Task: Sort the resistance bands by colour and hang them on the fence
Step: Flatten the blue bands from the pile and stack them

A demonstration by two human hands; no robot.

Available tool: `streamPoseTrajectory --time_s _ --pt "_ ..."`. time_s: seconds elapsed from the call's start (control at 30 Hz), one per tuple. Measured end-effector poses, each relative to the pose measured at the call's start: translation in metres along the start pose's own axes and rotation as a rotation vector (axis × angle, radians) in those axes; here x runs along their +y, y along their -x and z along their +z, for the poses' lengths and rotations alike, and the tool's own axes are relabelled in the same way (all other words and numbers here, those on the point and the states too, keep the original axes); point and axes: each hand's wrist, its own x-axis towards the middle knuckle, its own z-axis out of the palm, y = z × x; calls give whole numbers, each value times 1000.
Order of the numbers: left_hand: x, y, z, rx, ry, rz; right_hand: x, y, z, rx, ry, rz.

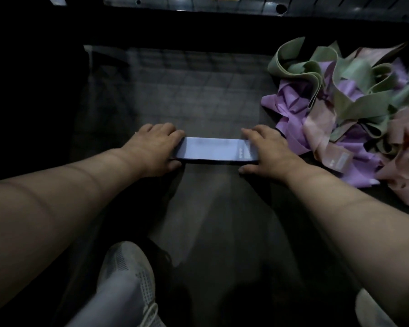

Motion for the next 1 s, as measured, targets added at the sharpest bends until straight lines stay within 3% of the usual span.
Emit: streamPoseTrajectory --time_s 0.07,0.17,0.23,0.27,0.43,0.5,0.53,0.6,0.67,0.73,1.0 --pt "-3 9 9 117 130 -137 2 9 9 131 -276 174" --pt "-1 21 20 370 537 -614 3 18 24 346 -648 483" --pt "7 25 26 309 716 -835 2 22 33 363 -756 560" --pt "9 27 27 266 767 -863 0 23 34 374 -783 566" --pt "4 27 28 257 732 -823 -2 22 36 434 -678 559" --pt "1 31 27 274 517 -714 -6 24 33 543 -377 425" --pt "-1 32 24 285 393 -561 -8 23 30 542 -183 286" --pt "-10 31 16 218 215 -223 -12 17 19 327 122 5" --pt "-17 21 9 54 105 -50 -17 6 10 71 283 -120" --pt "-16 13 5 -50 58 -16 -23 -4 7 0 344 -128" --pt "-18 9 6 -47 2 -7 -24 -3 -2 -60 355 -108"
